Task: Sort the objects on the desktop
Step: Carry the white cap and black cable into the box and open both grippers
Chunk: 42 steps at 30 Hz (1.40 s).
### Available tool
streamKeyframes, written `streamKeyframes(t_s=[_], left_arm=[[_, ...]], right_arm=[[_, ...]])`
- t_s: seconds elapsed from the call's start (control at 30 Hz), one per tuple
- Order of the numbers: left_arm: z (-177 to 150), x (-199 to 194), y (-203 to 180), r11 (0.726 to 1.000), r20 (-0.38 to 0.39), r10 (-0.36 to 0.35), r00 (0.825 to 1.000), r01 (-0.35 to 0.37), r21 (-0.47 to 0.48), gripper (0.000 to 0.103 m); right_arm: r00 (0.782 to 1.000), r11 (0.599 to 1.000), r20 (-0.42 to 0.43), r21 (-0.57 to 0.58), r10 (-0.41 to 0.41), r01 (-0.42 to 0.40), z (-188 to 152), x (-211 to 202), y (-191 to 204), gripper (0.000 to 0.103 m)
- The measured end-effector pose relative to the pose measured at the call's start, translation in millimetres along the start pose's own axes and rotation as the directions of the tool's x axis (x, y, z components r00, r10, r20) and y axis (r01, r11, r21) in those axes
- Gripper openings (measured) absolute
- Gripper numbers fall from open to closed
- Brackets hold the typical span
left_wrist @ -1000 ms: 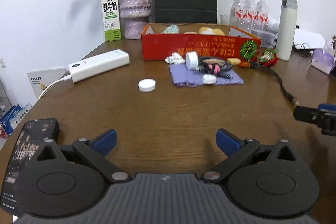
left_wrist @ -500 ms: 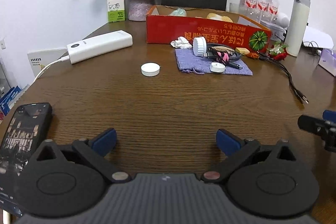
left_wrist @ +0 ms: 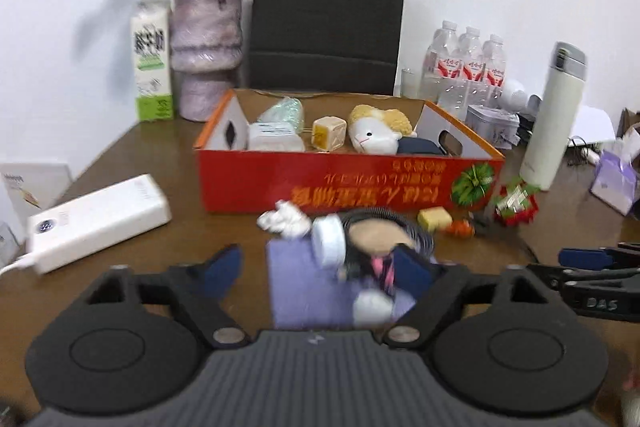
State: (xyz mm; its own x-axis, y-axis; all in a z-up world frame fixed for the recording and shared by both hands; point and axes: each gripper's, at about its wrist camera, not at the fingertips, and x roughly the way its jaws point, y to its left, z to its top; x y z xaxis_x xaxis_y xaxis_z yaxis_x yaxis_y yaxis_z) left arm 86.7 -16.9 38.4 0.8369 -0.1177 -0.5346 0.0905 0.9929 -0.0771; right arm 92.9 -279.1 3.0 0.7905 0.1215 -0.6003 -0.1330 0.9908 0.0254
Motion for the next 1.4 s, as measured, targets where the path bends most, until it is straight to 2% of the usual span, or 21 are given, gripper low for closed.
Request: streamKeyframes(t_s=[0.07, 0.13, 0.2, 0.23, 0.27, 0.4, 0.5, 0.63, 0.73, 0.83, 0.93, 1.1, 1.23, 1.3, 1.4], left_arm=[[8.0, 22.2, 4.6, 0.999, -0.036, -0.007, 0.999, 0.005, -0.051, 0.075], [11.3, 41.4, 12.6, 0.994, -0.068, -0.029, 0.997, 0.022, -0.108, 0.06], [11.1, 53.5, 19.0, 0.991, -0.114, -0.041, 0.993, 0.026, -0.13, 0.018], [8.7, 55.7, 20.1, 0.991, -0.133, -0.042, 0.99, 0.024, -0.131, 0.015], [5.7, 53.7, 20.8, 0.991, -0.126, -0.036, 0.991, 0.019, -0.131, 0.015], [-2.1, 26.3, 21.4, 0.989, -0.073, -0.006, 0.997, -0.005, -0.15, 0.009], [-6.9, -14.7, 21.5, 0.988, -0.018, 0.009, 1.0, -0.011, -0.155, 0.009], [-24.0, -70.1, 22.2, 0.99, 0.006, 0.022, 1.0, -0.021, -0.139, 0.009], [-51.3, -99.4, 19.3, 0.994, -0.023, 0.021, 1.0, -0.023, -0.109, 0.009], [-76.3, -113.9, 17.7, 0.992, -0.096, -0.024, 0.995, 0.012, -0.126, 0.009], [-88.5, -128.9, 13.5, 0.992, -0.096, -0.045, 0.994, 0.033, -0.121, 0.009], [-92.5, -152.5, 2.8, 0.995, -0.05, -0.073, 0.996, 0.069, -0.077, 0.009], [-90.8, -157.5, 2.3, 0.993, -0.031, -0.089, 0.996, 0.087, -0.075, 0.009], [-85.3, -158.4, 7.2, 0.99, -0.024, -0.108, 0.994, 0.106, -0.091, 0.009], [-57.4, -154.8, 18.8, 0.986, 0.003, -0.138, 0.99, 0.137, -0.099, 0.009]], right_arm=[[0.999, 1.0, -0.044, -0.01, -0.03, 0.029, 10.4, 22.5, -5.6, 0.053], [0.996, 1.0, -0.088, 0.005, -0.012, 0.012, 14.2, 39.0, -9.4, 0.053], [0.998, 1.0, -0.062, -0.006, -0.005, 0.004, 11.3, 38.6, -7.2, 0.046], [0.998, 1.0, -0.058, -0.003, -0.005, 0.005, 10.0, 37.4, -6.1, 0.028], [0.998, 1.0, -0.062, -0.001, -0.01, 0.01, 9.5, 34.7, -4.6, 0.004], [0.998, 0.999, -0.056, -0.034, -0.026, 0.024, -2.4, 19.8, 11.8, 0.002], [0.999, 0.999, -0.027, -0.033, 0.037, -0.038, -18.8, -8.1, 28.4, 0.002], [0.995, 0.995, 0.019, -0.017, 0.097, -0.096, -42.9, -55.9, 46.8, 0.001], [0.991, 0.992, 0.035, -0.029, 0.127, -0.127, -61.3, -89.6, 60.5, 0.001], [0.992, 0.991, 0.028, -0.059, 0.121, -0.12, -69.3, -110.8, 73.9, 0.001], [0.992, 0.989, 0.042, -0.091, 0.121, -0.117, -76.5, -132.3, 85.3, 0.001], [0.99, 0.988, 0.088, -0.114, 0.114, -0.104, -78.3, -161.1, 93.2, 0.001], [0.987, 0.99, 0.11, -0.089, 0.118, -0.108, -71.9, -169.4, 86.6, 0.001], [0.982, 0.987, 0.106, -0.052, 0.159, -0.154, -61.6, -169.6, 77.8, 0.001], [0.976, 0.988, 0.163, -0.07, 0.147, -0.137, -33.3, -171.0, 71.7, 0.001]])
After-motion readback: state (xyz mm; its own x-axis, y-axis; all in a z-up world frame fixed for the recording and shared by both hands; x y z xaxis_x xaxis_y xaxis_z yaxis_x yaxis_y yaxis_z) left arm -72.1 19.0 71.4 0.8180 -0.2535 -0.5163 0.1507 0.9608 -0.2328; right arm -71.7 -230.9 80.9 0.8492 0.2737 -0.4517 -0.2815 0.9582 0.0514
